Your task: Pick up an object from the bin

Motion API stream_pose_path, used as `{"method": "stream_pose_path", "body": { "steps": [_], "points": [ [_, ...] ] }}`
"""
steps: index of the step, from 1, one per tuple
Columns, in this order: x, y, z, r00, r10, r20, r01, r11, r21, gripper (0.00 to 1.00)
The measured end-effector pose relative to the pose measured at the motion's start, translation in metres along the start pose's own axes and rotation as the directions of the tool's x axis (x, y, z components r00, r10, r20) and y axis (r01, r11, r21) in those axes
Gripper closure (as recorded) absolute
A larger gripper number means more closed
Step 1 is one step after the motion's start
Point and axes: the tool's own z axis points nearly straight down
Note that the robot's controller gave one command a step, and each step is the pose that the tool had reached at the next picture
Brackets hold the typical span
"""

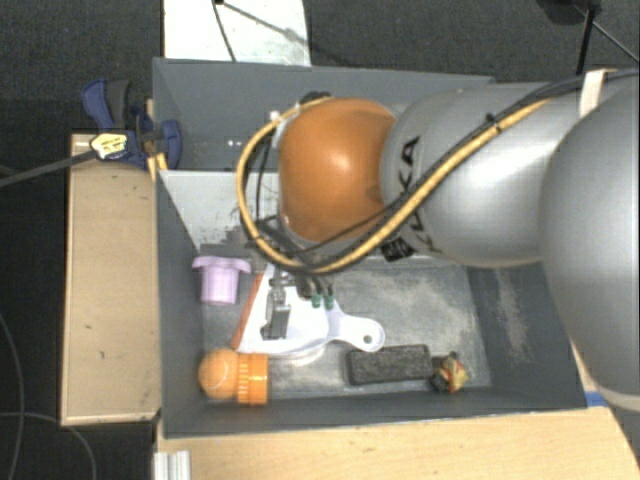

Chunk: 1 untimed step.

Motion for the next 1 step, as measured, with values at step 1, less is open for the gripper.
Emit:
{"method": "stream_pose_path", "body": {
  "steps": [1],
  "points": [
    [0.0069,-0.0132,0.0605,0.999,0.046,-0.003,-0.046,0.999,0.001,0.00]
  ]
}}
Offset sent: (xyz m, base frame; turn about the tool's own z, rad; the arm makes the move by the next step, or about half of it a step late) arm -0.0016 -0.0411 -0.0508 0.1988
